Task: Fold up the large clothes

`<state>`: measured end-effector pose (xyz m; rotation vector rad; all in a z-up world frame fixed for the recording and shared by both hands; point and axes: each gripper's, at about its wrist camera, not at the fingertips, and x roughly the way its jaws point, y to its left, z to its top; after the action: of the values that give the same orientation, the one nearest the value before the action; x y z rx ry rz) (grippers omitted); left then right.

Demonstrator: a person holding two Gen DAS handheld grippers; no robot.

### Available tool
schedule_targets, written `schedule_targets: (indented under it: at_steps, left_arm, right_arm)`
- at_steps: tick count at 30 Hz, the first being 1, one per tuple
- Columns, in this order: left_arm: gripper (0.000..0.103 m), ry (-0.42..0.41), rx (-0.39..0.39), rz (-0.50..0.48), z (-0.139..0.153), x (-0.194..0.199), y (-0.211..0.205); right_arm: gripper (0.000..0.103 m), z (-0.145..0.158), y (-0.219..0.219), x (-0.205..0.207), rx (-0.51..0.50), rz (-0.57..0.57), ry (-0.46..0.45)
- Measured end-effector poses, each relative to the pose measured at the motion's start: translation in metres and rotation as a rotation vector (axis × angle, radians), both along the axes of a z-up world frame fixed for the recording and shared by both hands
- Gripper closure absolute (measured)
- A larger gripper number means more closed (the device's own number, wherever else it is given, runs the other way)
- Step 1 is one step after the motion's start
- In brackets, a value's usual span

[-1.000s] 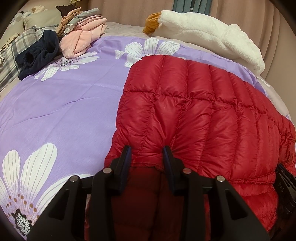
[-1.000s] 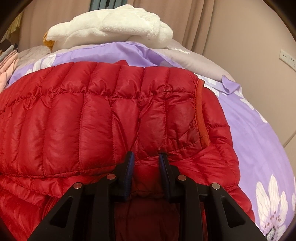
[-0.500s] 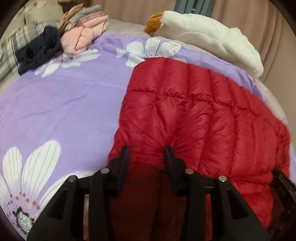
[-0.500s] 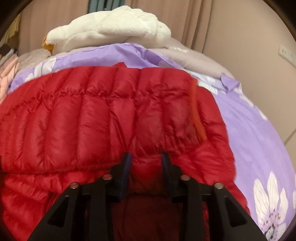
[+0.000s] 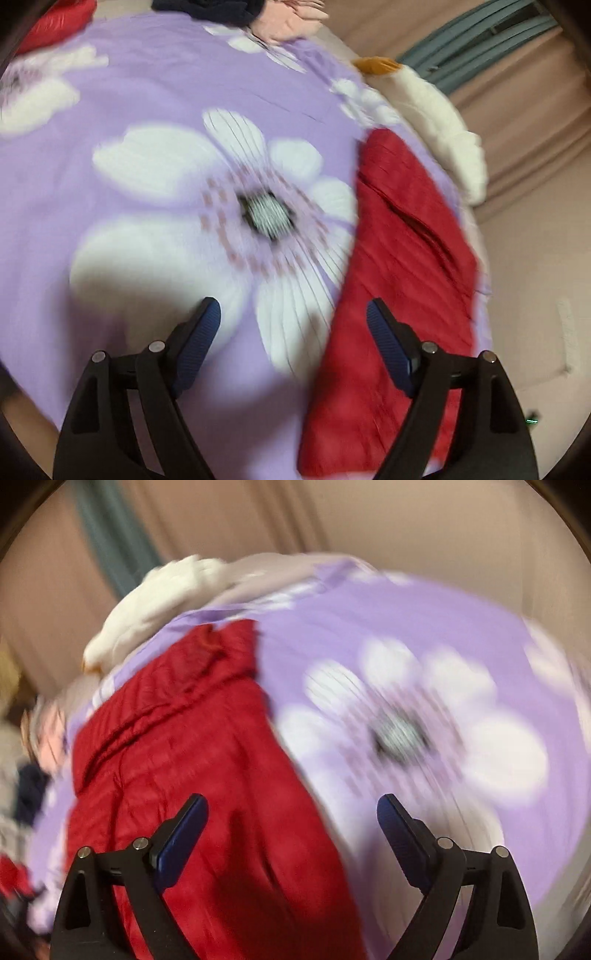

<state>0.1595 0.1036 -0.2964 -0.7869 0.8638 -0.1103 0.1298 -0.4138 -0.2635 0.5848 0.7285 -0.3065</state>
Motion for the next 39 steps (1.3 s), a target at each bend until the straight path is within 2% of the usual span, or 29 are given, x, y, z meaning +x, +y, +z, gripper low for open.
schedule_targets:
  at_steps: [2,4,6,7,9,10,11,14,15,16,17,18,20,23,26,28,30,32,35,39]
  left_arm:
    - [0.021,0.015,-0.174,-0.092,-0.013,-0.016,-0.016]
    - [0.021,0.008,-0.265,-0.150,-0.021,-0.027,-0.034]
    - [0.022,0.008,-0.300,-0.153,-0.021,-0.034,-0.055]
    - [0.022,0.001,-0.352,-0.183,-0.023,-0.035,-0.067]
    - [0.022,0.024,-0.510,-0.290,-0.034,-0.025,-0.097]
    - [0.022,0.046,-0.545,-0.313,-0.037,-0.020,-0.107]
    - [0.022,0.055,-0.532,-0.307,-0.039,-0.014,-0.117]
    - [0.032,0.002,-0.436,-0.262,-0.032,-0.001,-0.131]
    - [0.042,-0.004,-0.413,-0.249,-0.032,0.007,-0.132]
    - [0.052,0.006,-0.357,-0.220,-0.034,0.015,-0.133]
    - [0.071,0.031,-0.247,-0.177,-0.036,0.021,-0.136]
    - [0.078,0.028,-0.193,-0.163,-0.037,0.023,-0.138]
    - [0.081,-0.017,-0.120,-0.160,-0.036,0.022,-0.146]
    - [0.084,-0.063,0.090,-0.162,-0.022,0.016,-0.168]
    - [0.086,-0.126,0.330,-0.139,0.001,0.010,-0.186]
    - [0.088,-0.197,0.412,-0.127,0.016,0.005,-0.190]
    - [0.089,-0.273,0.469,-0.094,0.035,-0.005,-0.190]
    - [0.089,-0.334,0.515,-0.078,0.055,-0.011,-0.184]
    - [0.089,-0.416,0.552,-0.051,0.082,-0.031,-0.177]
    - [0.089,-0.481,0.602,-0.008,0.113,-0.048,-0.179]
  right_arm:
    - [0.011,-0.014,-0.007,-0.023,0.173,-0.058,-0.038]
    - [0.011,-0.019,-0.002,-0.045,0.286,-0.081,-0.120]
    - [0.011,-0.019,0.013,-0.047,0.354,-0.055,-0.149]
    - [0.011,-0.018,0.020,-0.045,0.368,-0.030,-0.151]
    - [0.011,-0.013,0.040,-0.034,0.365,0.042,-0.157]
    - [0.011,-0.014,0.049,-0.028,0.378,0.077,-0.157]
    - [0.011,-0.016,0.058,-0.018,0.408,0.116,-0.157]
    - [0.011,-0.026,0.075,0.005,0.445,0.167,-0.149]
    - [0.013,-0.029,0.079,0.011,0.417,0.171,-0.140]
    - [0.017,-0.028,0.082,0.017,0.377,0.173,-0.141]
    - [0.031,-0.028,0.087,0.021,0.307,0.171,-0.141]
    - [0.052,-0.028,0.090,0.022,0.244,0.164,-0.123]
    - [0.074,-0.034,0.090,0.024,0.161,0.142,-0.091]
    - [0.086,-0.041,0.079,0.021,0.181,0.143,-0.118]
    - [0.087,-0.032,0.079,0.019,0.165,0.144,-0.100]
    - [0.088,-0.018,0.086,0.017,0.085,0.159,-0.098]
    - [0.088,-0.002,0.092,0.009,0.012,0.180,-0.125]
    - [0.089,0.017,0.094,0.002,-0.011,0.198,-0.185]
    - [0.089,0.053,0.100,-0.014,-0.071,0.223,-0.281]
    - [0.089,0.099,0.113,-0.033,-0.174,0.259,-0.393]
